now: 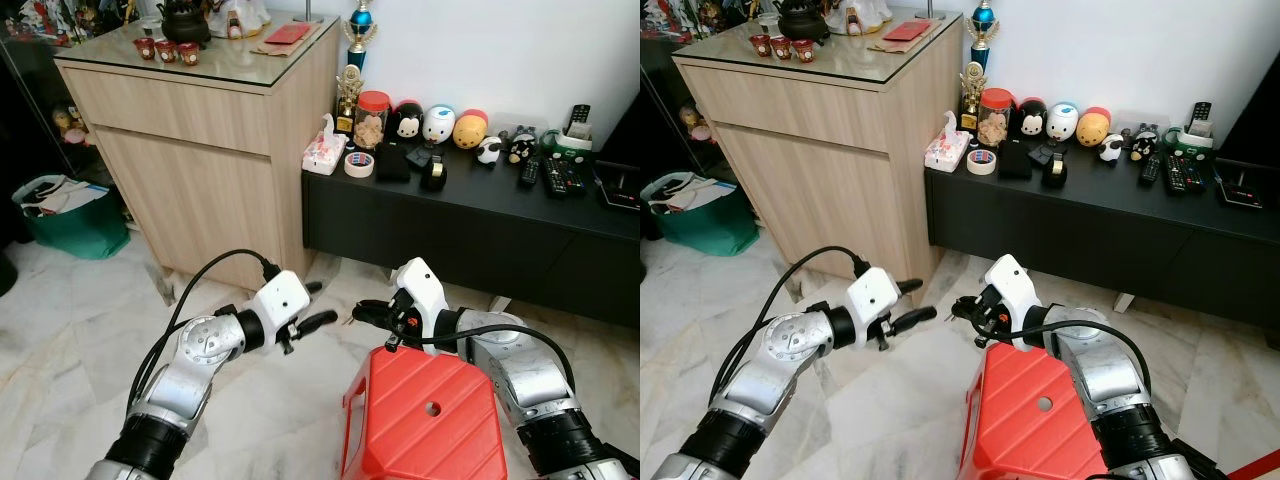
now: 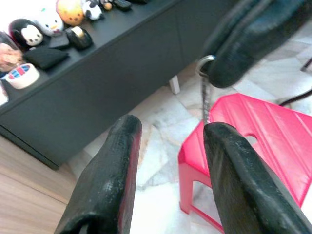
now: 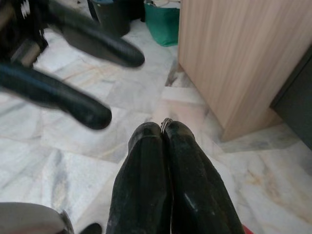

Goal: Hang keys on a hook

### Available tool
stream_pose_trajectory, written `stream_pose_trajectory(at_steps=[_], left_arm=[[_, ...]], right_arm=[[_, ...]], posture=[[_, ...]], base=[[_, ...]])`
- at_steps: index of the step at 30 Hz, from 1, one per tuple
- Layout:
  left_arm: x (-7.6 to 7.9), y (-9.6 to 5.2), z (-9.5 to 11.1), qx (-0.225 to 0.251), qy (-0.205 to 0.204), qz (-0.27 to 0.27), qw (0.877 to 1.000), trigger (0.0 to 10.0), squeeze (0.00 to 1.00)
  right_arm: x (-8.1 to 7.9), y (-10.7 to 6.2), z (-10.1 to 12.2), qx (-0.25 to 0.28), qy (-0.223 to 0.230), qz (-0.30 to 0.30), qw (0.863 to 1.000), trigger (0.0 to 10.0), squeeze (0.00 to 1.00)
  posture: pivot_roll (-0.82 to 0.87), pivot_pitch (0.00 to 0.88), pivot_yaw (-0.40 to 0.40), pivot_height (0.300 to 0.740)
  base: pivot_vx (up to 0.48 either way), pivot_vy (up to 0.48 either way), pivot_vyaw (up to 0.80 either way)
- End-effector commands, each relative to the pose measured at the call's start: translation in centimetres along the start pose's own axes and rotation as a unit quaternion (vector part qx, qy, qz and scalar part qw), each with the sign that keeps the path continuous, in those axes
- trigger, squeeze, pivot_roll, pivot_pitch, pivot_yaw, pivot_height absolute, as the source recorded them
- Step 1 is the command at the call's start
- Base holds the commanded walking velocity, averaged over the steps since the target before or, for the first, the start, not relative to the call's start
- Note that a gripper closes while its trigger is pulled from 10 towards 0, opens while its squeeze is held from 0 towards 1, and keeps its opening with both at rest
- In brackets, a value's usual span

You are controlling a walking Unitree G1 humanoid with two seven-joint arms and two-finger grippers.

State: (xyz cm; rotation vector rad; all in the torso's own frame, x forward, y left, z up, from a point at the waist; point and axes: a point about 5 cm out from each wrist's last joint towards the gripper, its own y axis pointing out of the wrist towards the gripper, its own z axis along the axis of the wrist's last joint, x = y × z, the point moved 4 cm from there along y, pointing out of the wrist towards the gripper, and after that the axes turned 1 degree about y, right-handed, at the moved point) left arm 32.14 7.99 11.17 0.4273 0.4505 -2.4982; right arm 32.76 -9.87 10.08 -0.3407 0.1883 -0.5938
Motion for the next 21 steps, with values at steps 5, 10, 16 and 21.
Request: stream_pose_trajectory(at_steps=[5, 10, 16, 21], left_arm=[[0.2, 0.4, 0.8, 0.009, 0.006, 0.004, 1.000, 10.0, 0.00], [-0.2, 0.5, 0.8, 0.015, -0.009, 0.022, 1.000, 10.0, 0.00], [-0.2, 0.9, 1.1, 0.020, -0.015, 0.026, 0.999, 10.0, 0.00], [-0.2, 1.2, 1.3, 0.025, -0.020, 0.031, 0.999, 10.0, 0.00]], right_arm=[[-0.6, -0.1, 3.3, 0.053, -0.001, 0.012, 0.999, 10.0, 0.00], [-1.5, 0.0, 4.0, 0.059, -0.014, 0.028, 0.998, 10.0, 0.00], [-1.9, 0.2, 4.3, 0.059, -0.014, 0.032, 0.998, 10.0, 0.00], [-2.2, 0.3, 3.9, 0.055, -0.010, 0.036, 0.998, 10.0, 0.00]], posture=[[-0.01, 0.000, -0.064, 0.740], [-0.01, 0.000, -0.064, 0.740], [-0.01, 0.000, -0.066, 0.740], [-0.01, 0.000, -0.068, 0.740]], base=[[0.000, 0.000, 0.00], [0.000, 0.000, 0.00], [0.000, 0.000, 0.00], [0.000, 0.000, 0.00]])
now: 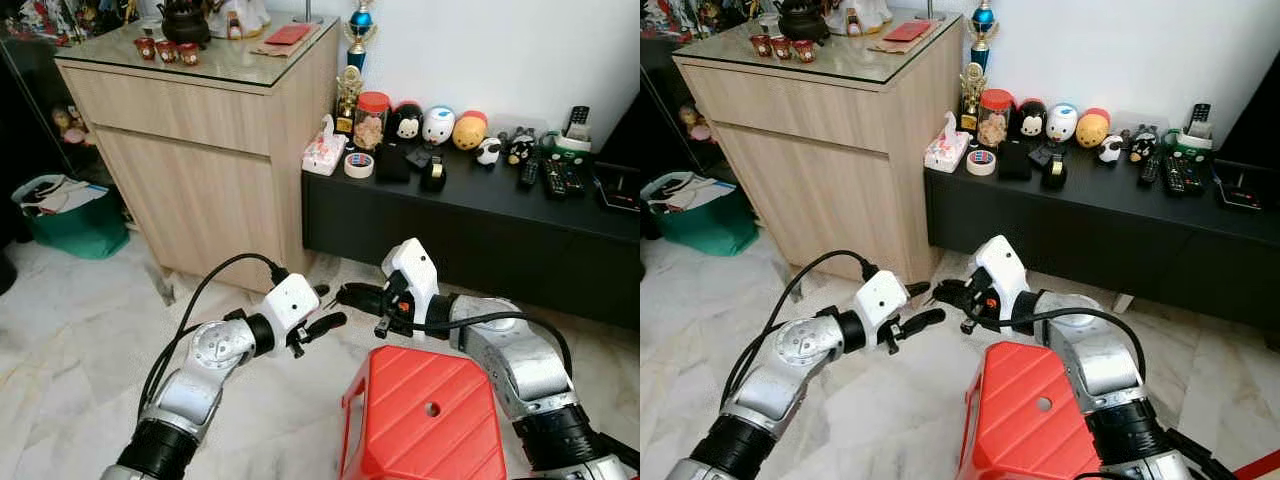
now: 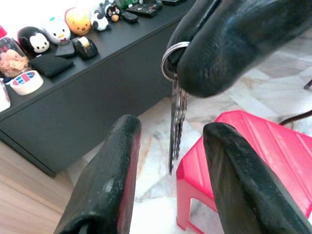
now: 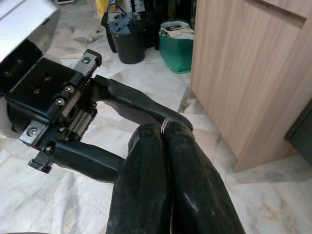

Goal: Hang keys on a hook

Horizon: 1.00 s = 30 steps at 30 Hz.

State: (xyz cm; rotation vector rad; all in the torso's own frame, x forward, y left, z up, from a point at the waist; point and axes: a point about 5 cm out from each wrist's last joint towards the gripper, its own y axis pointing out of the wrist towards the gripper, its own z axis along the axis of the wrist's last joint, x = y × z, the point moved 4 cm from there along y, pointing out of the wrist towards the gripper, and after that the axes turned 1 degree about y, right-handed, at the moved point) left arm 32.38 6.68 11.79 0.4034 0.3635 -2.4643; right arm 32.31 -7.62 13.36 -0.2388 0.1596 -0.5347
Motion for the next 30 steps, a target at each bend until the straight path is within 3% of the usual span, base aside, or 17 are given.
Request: stream_pose_trajectory(at_steps=[1, 10, 11, 12, 13, 14, 15, 30], left_arm=[[-0.3, 0.2, 0.3, 0.003, -0.001, 0.005, 1.000, 10.0, 0.00], [-0.3, 0.3, 0.5, 0.009, -0.009, 0.008, 1.000, 10.0, 0.00], [-0.3, 0.4, 0.5, 0.011, -0.010, 0.008, 1.000, 4.1, 0.00], [-0.3, 0.4, 0.6, 0.012, -0.011, 0.008, 1.000, 3.1, 0.00], [-0.3, 0.4, 0.6, 0.012, -0.011, 0.008, 1.000, 1.1, 0.00], [-0.3, 0.4, 0.6, 0.013, -0.011, 0.008, 1.000, 1.1, 0.00], [-0.3, 0.4, 0.6, 0.013, -0.012, 0.007, 1.000, 0.0, 0.00], [-0.1, 0.4, 0.8, 0.019, -0.017, 0.002, 1.000, 0.0, 0.00]], right_arm=[[-0.3, 0.0, 0.4, 0.004, -0.004, 0.003, 1.000, 10.0, 0.00], [-0.4, 0.1, 0.1, 0.000, 0.003, 0.003, 1.000, 10.0, 0.00], [-0.4, 0.1, 0.1, -0.001, 0.003, 0.003, 1.000, 10.0, 0.00], [-0.4, 0.1, 0.0, -0.001, 0.004, 0.002, 1.000, 10.0, 0.00], [-0.4, 0.1, 0.0, -0.002, 0.004, 0.002, 1.000, 10.0, 0.00], [-0.4, 0.1, 0.0, -0.002, 0.005, 0.002, 1.000, 10.0, 0.00], [-0.3, 0.1, -0.1, -0.002, 0.005, 0.001, 1.000, 10.0, 0.00], [0.3, 0.0, -0.7, -0.009, 0.014, -0.013, 1.000, 10.0, 0.00]], posture=[[-0.01, 0.000, -0.068, 0.740], [-0.01, 0.000, -0.067, 0.740], [-0.01, 0.000, -0.067, 0.740], [-0.01, 0.000, -0.067, 0.740], [-0.01, 0.000, -0.067, 0.740], [-0.01, 0.000, -0.067, 0.740], [-0.01, 0.000, -0.067, 0.740], [-0.01, 0.000, -0.065, 0.740]], base=[[0.000, 0.000, 0.00], [0.000, 0.000, 0.00], [0.000, 0.000, 0.00], [0.000, 0.000, 0.00], [0.000, 0.000, 0.00], [0.000, 0.000, 0.00], [0.000, 0.000, 0.00], [0.000, 0.000, 0.00]])
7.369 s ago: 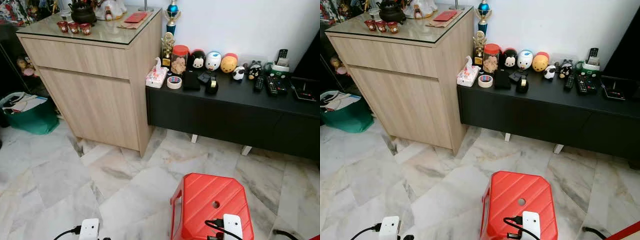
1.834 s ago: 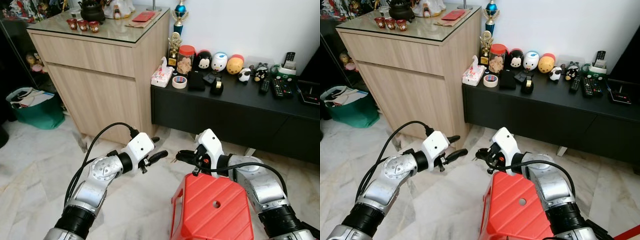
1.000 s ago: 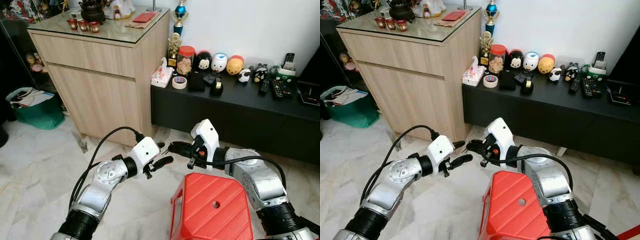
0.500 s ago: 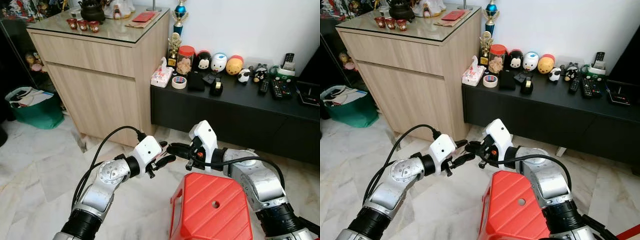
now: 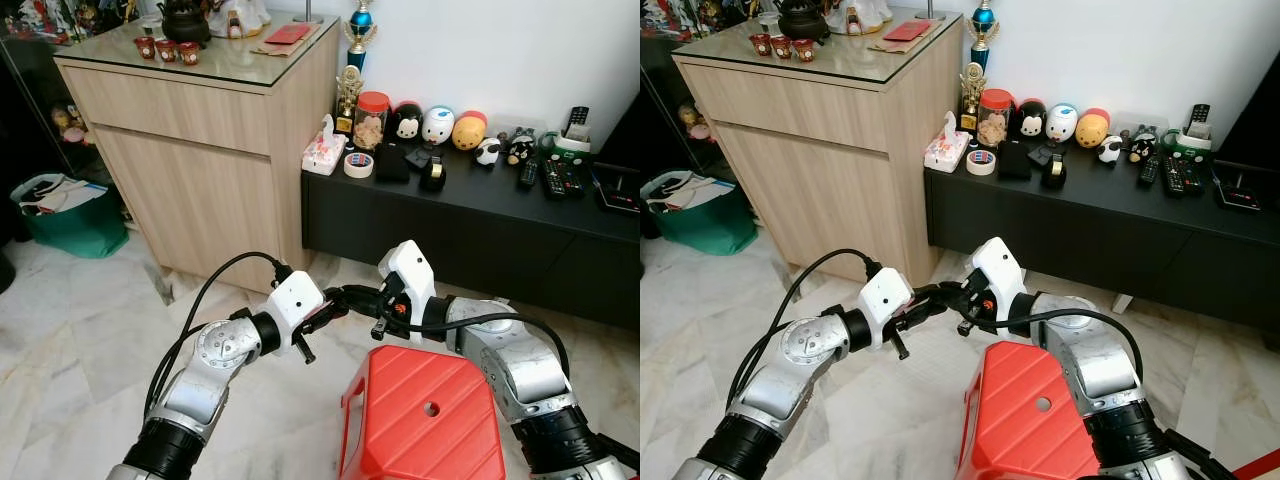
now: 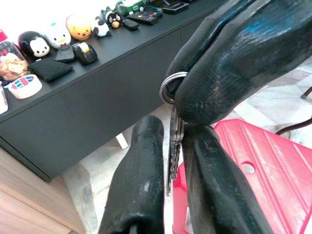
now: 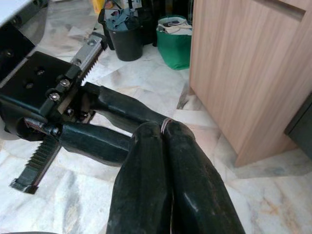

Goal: Hang keys on a hook

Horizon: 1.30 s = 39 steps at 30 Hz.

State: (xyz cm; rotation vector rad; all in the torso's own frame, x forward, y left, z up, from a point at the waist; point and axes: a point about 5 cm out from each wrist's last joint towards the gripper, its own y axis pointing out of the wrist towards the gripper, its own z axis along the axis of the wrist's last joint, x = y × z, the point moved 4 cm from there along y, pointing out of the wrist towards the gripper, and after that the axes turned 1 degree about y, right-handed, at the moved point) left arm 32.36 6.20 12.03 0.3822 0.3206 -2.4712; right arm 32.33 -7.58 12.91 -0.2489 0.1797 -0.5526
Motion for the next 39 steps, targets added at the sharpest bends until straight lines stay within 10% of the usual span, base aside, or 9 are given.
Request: stream_pose_trajectory(at_steps=[1, 19, 20, 24, 25, 39], left_arm=[[-0.3, 0.1, 0.5, 0.006, -0.004, 0.000, 1.000, 0.0, 0.00], [0.0, -0.2, 0.1, -0.006, -0.005, -0.015, 1.000, 0.0, 0.00], [0.0, -0.2, 0.0, -0.007, -0.005, -0.016, 1.000, 0.0, 0.00], [0.1, -0.2, -0.1, -0.011, -0.007, -0.019, 1.000, 0.0, 0.00], [0.1, -0.3, -0.2, -0.013, -0.007, -0.021, 1.000, 0.0, 0.00], [0.5, -0.8, -1.4, -0.039, -0.006, -0.030, 0.999, 0.0, 0.00]], right_arm=[[0.4, -0.2, -0.4, -0.003, 0.007, -0.008, 1.000, 10.0, 0.00], [2.2, -0.3, -2.2, -0.016, 0.046, -0.054, 0.997, 10.0, 0.00], [2.3, -0.3, -2.1, -0.014, 0.047, -0.054, 0.997, 10.0, 1.00], [3.2, -0.2, -1.7, -0.002, 0.049, -0.084, 0.995, 10.0, 1.00], [4.1, -0.3, -1.1, 0.018, 0.064, -0.110, 0.992, 10.0, 0.00], [6.9, -1.1, -0.3, 0.054, 0.114, -0.183, 0.975, 10.0, 0.06]], posture=[[-0.01, 0.000, -0.065, 0.740], [0.00, 0.000, -0.064, 0.740], [0.00, 0.000, -0.064, 0.740], [0.00, 0.000, -0.063, 0.740], [0.00, 0.000, -0.063, 0.740], [0.00, 0.000, -0.061, 0.740]], base=[[0.000, 0.000, 0.00], [0.000, 0.000, 0.00], [0.000, 0.000, 0.00], [0.000, 0.000, 0.00], [0.000, 0.000, 0.00], [0.000, 0.000, 0.00]])
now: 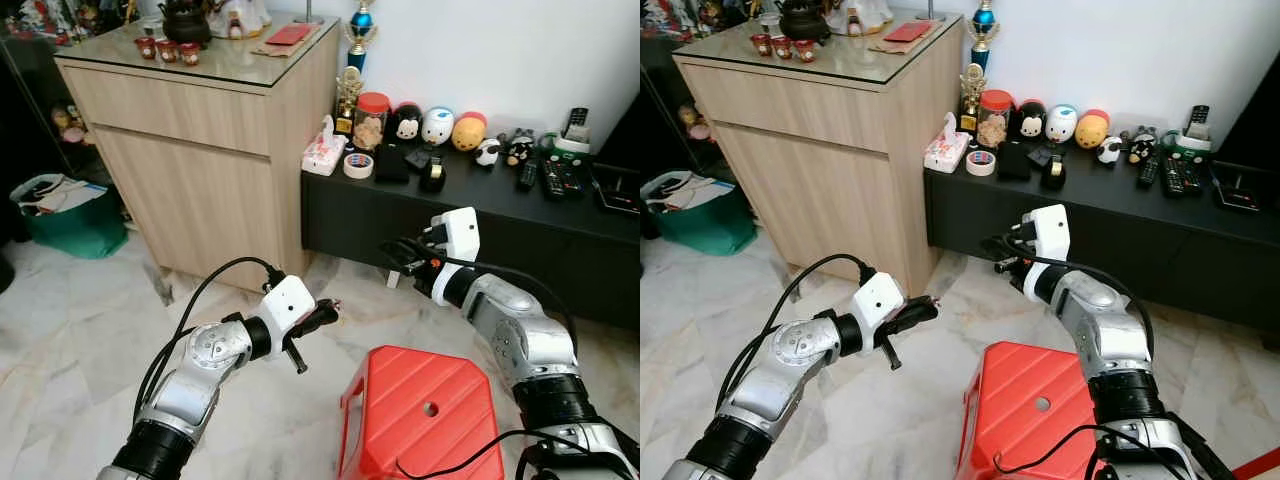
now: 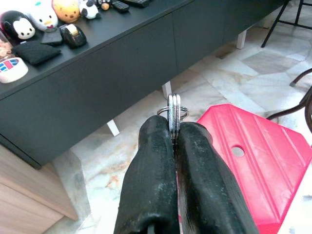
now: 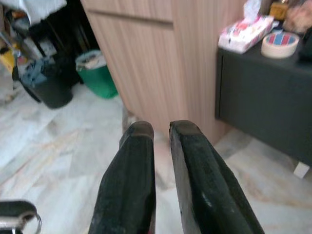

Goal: Hang keys on a hook

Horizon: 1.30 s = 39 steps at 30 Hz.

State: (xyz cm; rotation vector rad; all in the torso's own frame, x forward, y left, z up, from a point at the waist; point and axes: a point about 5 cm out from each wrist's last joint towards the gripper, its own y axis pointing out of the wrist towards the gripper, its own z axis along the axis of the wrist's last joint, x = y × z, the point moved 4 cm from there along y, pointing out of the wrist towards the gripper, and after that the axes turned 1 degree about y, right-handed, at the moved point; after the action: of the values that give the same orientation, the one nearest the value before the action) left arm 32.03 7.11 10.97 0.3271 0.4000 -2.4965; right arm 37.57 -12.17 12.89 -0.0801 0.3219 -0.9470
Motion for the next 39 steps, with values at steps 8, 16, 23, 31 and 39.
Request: stream_pose_trajectory(at_steps=[8, 16, 23, 31, 39], left_arm=[[-0.2, -0.6, -1.2, -0.026, -0.007, 0.012, 1.000, 0.0, 0.00], [-3.1, -3.5, -9.3, -0.137, -0.105, 0.180, 0.968, 10.0, 0.00], [0.7, -9.1, -18.8, -0.319, -0.192, 0.260, 0.891, 10.0, 0.00], [7.2, -12.8, -23.4, -0.427, -0.257, 0.275, 0.822, 10.0, 0.00], [10.5, -13.3, -24.2, -0.450, -0.278, 0.258, 0.808, 10.0, 0.00]], right_arm=[[2.2, -0.3, -5.1, -0.080, -0.006, -0.069, 0.994, 10.0, 0.00], [4.6, -2.9, -14.2, -0.164, 0.054, -0.186, 0.967, 10.0, 0.00], [2.7, -6.6, -22.8, -0.263, 0.119, -0.242, 0.926, 10.0, 0.00], [1.0, -11.0, -28.2, -0.332, 0.165, -0.311, 0.875, 10.0, 0.00], [0.1, -12.3, -29.7, -0.349, 0.176, -0.319, 0.863, 10.0, 0.00]], posture=[[0.00, 0.000, -0.060, 0.740], [0.01, 0.000, -0.054, 0.740], [0.00, 0.000, -0.045, 0.740], [0.01, 0.000, -0.052, 0.740], [-0.02, 0.000, -0.033, 0.740]], base=[[0.000, 0.000, 0.00], [0.000, 0.000, 0.00], [0.000, 0.000, 0.00], [0.000, 0.000, 0.00], [0.000, 0.000, 0.00]])
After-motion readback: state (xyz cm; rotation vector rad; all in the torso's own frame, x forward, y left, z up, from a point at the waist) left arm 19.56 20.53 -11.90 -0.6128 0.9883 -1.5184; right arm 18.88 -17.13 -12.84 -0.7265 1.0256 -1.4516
